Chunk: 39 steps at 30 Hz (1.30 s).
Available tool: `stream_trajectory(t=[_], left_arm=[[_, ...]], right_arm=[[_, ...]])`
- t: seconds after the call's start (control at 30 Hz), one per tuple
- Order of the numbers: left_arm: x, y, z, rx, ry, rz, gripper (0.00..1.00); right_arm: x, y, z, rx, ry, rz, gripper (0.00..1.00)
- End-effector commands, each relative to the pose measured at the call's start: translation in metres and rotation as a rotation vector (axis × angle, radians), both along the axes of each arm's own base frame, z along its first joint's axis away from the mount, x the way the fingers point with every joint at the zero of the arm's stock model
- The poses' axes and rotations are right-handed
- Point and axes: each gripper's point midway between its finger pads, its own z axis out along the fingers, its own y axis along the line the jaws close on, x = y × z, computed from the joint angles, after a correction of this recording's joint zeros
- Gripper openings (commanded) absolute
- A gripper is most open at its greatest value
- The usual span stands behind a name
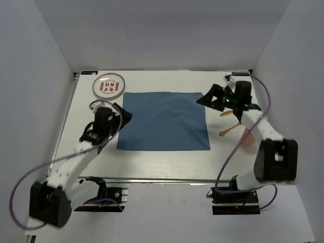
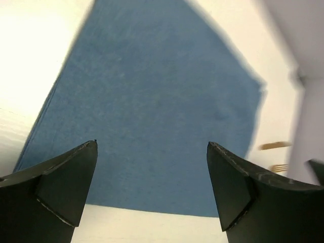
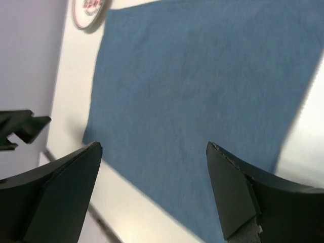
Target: Set the dinner table for one person
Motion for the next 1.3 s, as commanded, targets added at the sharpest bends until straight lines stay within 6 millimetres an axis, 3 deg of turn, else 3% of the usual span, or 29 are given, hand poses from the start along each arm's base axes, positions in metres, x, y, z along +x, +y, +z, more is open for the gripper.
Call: stream_trajectory(t=[0.0, 0.03, 0.07, 0.1, 0.13, 0.17, 0.2, 0.23, 0.3, 0.6, 0.83, 0.9, 0.93, 0.97, 1.0, 1.17, 1.27], left_arm=[[0.035, -0.022, -0.028, 0.055, 0.161, -0.085, 0.98], [0.067, -0.034, -0.036, 0.073, 0.223, -0.095, 0.98], [0.080, -0.040, -0.041, 0.090, 0.262, -0.094, 0.98], [0.084, -0.042, -0.057, 0.108, 0.350, -0.095, 0.98], [0.108, -0.053, -0.068, 0.111, 0.389, -0.112, 0.98], [0.114, -0.058, -0.077, 0.107, 0.429, -0.122, 0.98], [0.112, -0.058, -0.089, 0.116, 0.484, -0.115, 0.98], [0.114, -0.059, -0.098, 0.107, 0.520, -0.100, 0.98], [0.112, -0.056, -0.120, 0.115, 0.604, -0.060, 0.98], [0.097, -0.034, -0.157, 0.201, 0.681, 0.017, 0.98], [0.104, -0.032, -0.164, 0.250, 0.681, -0.007, 0.98], [0.107, -0.028, -0.163, 0.257, 0.679, -0.010, 0.98], [0.107, -0.030, -0.162, 0.254, 0.675, -0.019, 0.98], [0.110, -0.031, -0.159, 0.250, 0.659, -0.027, 0.98], [0.110, -0.036, -0.156, 0.255, 0.649, -0.044, 0.98], [0.113, -0.051, -0.136, 0.194, 0.607, -0.100, 0.98], [0.114, -0.058, -0.127, 0.161, 0.576, -0.129, 0.98]], right_arm=[[0.040, 0.024, -0.021, -0.167, 0.084, 0.010, 0.89], [0.057, 0.026, -0.054, -0.249, 0.162, -0.027, 0.89], [0.067, 0.028, -0.060, -0.297, 0.185, -0.049, 0.89], [0.084, 0.034, -0.051, -0.354, 0.172, -0.085, 0.89], [0.093, 0.033, -0.083, -0.402, 0.245, -0.095, 0.89], [0.101, 0.033, -0.090, -0.426, 0.273, -0.113, 0.89], [0.118, 0.035, -0.082, -0.435, 0.258, -0.133, 0.89], [0.117, 0.034, -0.112, -0.466, 0.338, -0.125, 0.89], [0.124, 0.032, -0.122, -0.487, 0.359, -0.142, 0.89], [0.141, 0.025, -0.166, -0.524, 0.417, -0.180, 0.89], [0.160, 0.015, -0.162, -0.542, 0.387, -0.214, 0.89], [0.165, 0.022, -0.148, -0.497, 0.347, -0.179, 0.89], [0.166, 0.025, -0.140, -0.484, 0.314, -0.165, 0.89], [0.159, 0.019, -0.149, -0.503, 0.318, -0.174, 0.89], [0.170, 0.024, -0.118, -0.477, 0.207, -0.184, 0.89], [0.172, 0.018, -0.072, -0.458, 0.109, -0.196, 0.89], [0.177, 0.012, -0.082, -0.460, 0.120, -0.196, 0.88]])
